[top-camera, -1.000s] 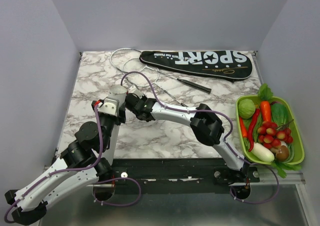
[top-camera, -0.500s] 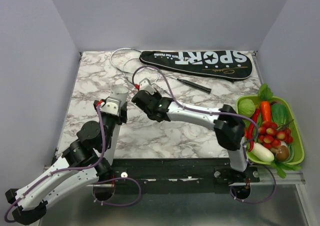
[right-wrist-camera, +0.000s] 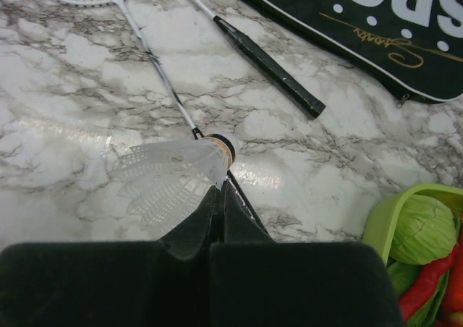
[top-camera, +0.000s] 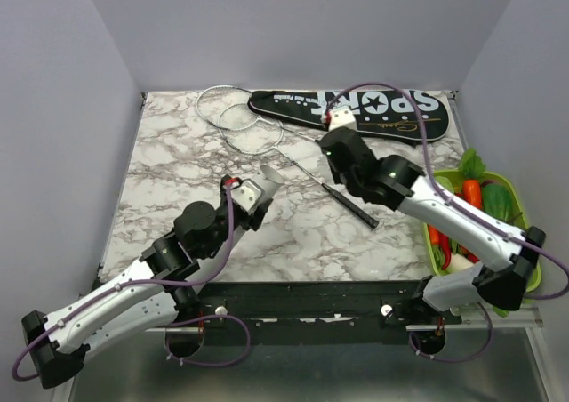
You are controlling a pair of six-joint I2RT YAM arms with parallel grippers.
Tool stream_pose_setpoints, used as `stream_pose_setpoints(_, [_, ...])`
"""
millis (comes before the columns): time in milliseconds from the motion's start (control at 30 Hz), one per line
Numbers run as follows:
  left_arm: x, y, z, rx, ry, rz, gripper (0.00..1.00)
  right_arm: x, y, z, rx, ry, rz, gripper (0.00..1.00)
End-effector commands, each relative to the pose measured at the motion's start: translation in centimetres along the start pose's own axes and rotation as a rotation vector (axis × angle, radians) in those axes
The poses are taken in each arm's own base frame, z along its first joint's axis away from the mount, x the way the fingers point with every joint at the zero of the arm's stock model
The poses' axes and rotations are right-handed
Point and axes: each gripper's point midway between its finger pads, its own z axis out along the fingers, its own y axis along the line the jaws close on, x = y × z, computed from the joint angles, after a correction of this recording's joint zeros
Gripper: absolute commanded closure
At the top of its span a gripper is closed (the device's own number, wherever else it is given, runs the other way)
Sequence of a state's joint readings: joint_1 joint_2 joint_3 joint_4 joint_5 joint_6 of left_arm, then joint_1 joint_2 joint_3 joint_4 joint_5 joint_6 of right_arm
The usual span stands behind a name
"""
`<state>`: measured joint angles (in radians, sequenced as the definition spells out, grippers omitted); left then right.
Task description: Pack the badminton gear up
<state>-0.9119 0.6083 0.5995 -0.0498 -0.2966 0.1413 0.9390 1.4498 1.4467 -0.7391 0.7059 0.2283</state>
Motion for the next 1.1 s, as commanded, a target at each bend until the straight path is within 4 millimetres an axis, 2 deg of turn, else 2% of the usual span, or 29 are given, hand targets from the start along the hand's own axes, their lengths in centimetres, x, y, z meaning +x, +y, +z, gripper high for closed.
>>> stream_pose_setpoints(0, [-3.7, -5.1, 1.0, 0.272, -0.126, -0.043, 1.0, 1.7, -1.7, -3.9, -0.179, 0.066, 0.052, 0.99])
stream_pose_setpoints(33, [-4.0, -5.7, 1.0, 0.306, -0.133, -0.055, 1.0, 1.5, -2.1, -4.7, -0.209, 0.057, 0.049, 0.99])
stream_pose_setpoints(67, [-4.0, -7.0, 1.1, 0.374, -0.13, -0.06, 1.0, 1.6, -1.6, -5.6, -0.278, 0.068, 0.054, 0.99])
stream_pose_setpoints(133, [-4.8, -8.4, 1.1, 0.449, -0.148, -0.074, 1.0, 2.4, -2.5, -7.1, -0.316, 0.108, 0.054, 0.99])
stream_pose_setpoints(167, [-4.4, -9.2, 1.5, 0.485, -0.124, -0.088, 1.0, 2.5, -2.1, -8.0, -0.367, 0.117, 0.06, 0.99])
stream_pose_setpoints(200, [-5.2, -10.2, 1.1, 0.548, -0.138, -0.097, 1.0, 2.7, -2.6, -9.1, -0.39, 0.115, 0.069, 0.99])
stream_pose_setpoints(267, [-5.3, -11.2, 1.1, 0.604, -0.128, -0.127, 1.0, 2.7, -2.1, -10.8, -0.478, 0.118, 0.094, 0.99])
stream_pose_setpoints(433, [-7.6, -12.9, -0.2, 0.721, -0.207, -0.216, 1.0, 2.8, -2.7, -14.8, -0.619, 0.11, 0.14, 0.99])
stream_pose_setpoints(533, [-8.2, -13.7, -1.0, 0.781, -0.222, -0.255, 1.0, 2.0, -2.6, -16.9, -0.69, 0.084, 0.16, 0.99])
stream_pose_setpoints(767, [-7.1, -14.0, -1.8, 0.801, -0.181, -0.279, 1.0, -0.2, -2.8, -20.3, -0.789, 0.02, 0.184, 0.99])
stream_pose_setpoints(1000, [-6.9, -13.6, -2.3, 0.785, -0.191, -0.277, 1.0, -1.7, -1.4, -21.6, -0.896, 0.007, 0.211, 0.99])
stream_pose_setpoints(1067, [-6.9, -13.5, -2.4, 0.78, -0.195, -0.274, 1.0, -1.8, -0.7, -21.4, -0.918, 0.022, 0.223, 0.99])
